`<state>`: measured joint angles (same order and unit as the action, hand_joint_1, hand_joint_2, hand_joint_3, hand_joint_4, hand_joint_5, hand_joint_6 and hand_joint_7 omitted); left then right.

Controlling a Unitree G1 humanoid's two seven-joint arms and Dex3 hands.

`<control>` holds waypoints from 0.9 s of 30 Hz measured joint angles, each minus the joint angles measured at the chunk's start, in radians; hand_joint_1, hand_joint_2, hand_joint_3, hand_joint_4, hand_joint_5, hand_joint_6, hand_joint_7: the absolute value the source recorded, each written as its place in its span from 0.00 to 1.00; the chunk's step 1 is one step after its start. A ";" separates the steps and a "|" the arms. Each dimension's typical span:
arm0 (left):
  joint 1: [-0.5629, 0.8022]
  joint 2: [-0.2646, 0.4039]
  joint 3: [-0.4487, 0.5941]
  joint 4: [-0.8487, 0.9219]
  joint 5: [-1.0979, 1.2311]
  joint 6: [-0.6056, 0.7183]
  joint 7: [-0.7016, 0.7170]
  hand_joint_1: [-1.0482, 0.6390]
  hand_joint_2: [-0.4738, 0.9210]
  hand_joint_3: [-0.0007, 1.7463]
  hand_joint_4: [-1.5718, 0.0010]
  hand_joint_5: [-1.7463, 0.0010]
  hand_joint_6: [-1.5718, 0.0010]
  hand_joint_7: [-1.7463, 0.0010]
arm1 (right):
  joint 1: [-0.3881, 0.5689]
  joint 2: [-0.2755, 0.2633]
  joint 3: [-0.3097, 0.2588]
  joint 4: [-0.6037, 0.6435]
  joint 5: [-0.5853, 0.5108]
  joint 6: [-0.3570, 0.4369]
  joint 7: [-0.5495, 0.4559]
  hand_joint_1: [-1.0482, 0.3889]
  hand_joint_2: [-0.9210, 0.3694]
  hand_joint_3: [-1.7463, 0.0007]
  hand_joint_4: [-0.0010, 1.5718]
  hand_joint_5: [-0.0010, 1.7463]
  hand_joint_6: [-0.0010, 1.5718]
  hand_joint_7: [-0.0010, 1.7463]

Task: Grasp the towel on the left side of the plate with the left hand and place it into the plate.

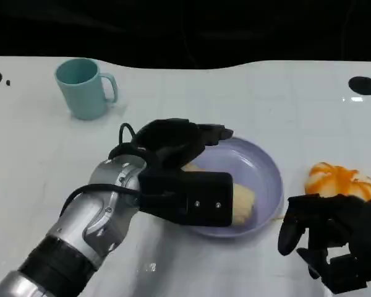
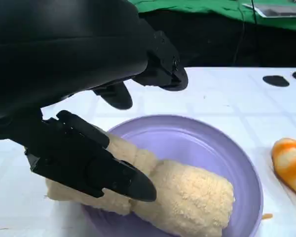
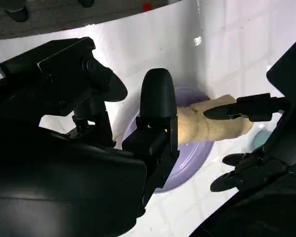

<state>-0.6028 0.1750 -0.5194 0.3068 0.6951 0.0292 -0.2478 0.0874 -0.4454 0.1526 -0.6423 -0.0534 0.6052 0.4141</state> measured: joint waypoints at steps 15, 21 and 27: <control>0.144 0.119 0.144 -0.317 -0.179 0.053 -0.188 0.35 1.00 0.13 0.79 0.66 0.74 0.97 | -0.002 0.001 0.003 0.002 -0.001 -0.009 -0.001 0.74 0.25 0.41 0.45 0.96 0.44 0.83; 0.266 0.131 0.261 -0.487 -0.347 0.159 -0.248 0.42 1.00 0.15 0.67 0.61 0.64 0.94 | -0.006 0.001 0.007 0.002 -0.001 -0.010 -0.002 0.74 0.26 0.41 0.45 0.96 0.43 0.82; 0.386 0.096 0.434 -0.621 -0.653 0.329 -0.286 0.43 1.00 0.17 0.55 0.54 0.49 0.87 | -0.008 0.001 0.014 0.001 -0.002 -0.005 -0.002 0.75 0.26 0.40 0.45 0.96 0.44 0.82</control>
<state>-0.2169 0.2710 -0.0858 -0.3143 0.0423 0.3578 -0.5334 0.0798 -0.4443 0.1670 -0.6416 -0.0551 0.6004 0.4122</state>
